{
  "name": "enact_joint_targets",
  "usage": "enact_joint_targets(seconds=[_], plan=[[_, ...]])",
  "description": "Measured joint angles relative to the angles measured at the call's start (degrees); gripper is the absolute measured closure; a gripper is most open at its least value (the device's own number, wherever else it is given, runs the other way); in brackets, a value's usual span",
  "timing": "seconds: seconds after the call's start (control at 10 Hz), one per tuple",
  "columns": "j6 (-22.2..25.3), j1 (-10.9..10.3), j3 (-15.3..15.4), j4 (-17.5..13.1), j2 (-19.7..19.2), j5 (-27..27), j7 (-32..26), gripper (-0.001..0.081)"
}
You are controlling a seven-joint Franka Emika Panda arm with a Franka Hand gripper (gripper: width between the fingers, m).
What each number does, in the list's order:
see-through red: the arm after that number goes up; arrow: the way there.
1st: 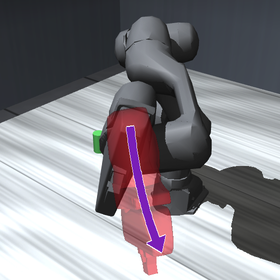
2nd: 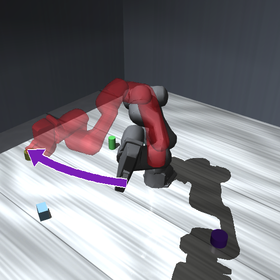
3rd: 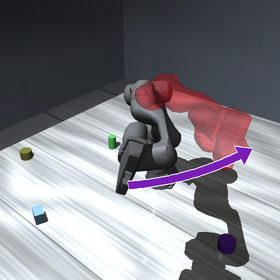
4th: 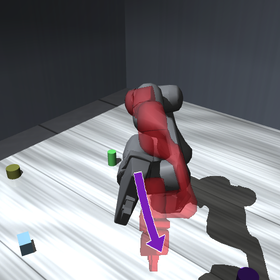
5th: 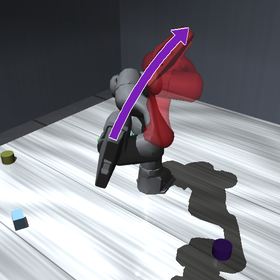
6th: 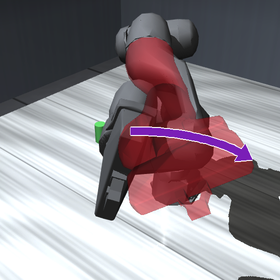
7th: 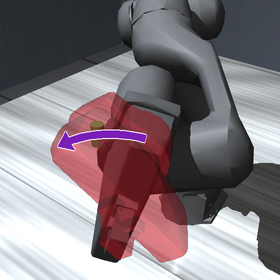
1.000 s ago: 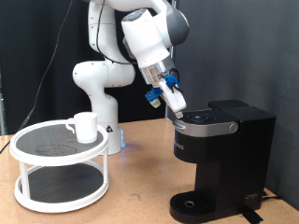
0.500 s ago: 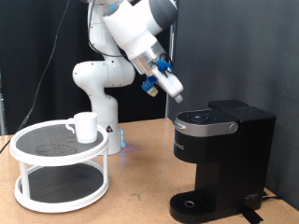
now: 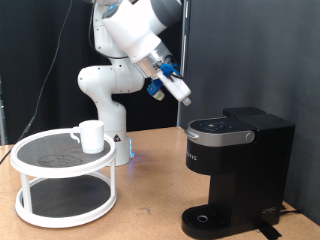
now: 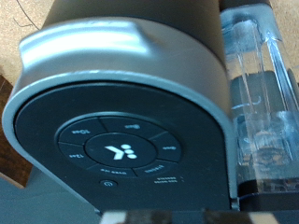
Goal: Make a cup of coffee with the keurig machine
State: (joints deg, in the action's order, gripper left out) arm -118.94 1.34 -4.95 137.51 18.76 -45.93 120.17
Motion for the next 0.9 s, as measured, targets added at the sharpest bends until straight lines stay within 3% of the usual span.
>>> enact_joint_targets(seconds=[0.3,0.7,0.9], plan=[[-2.08,1.9,-0.43,5.6,6.44,-0.49,4.05,0.0806],[6.85,6.72,-1.31,8.9,13.21,8.97,7.84,0.0806],[8.22,8.08,-2.56,11.06,17.06,9.84,6.87,0.0806]])
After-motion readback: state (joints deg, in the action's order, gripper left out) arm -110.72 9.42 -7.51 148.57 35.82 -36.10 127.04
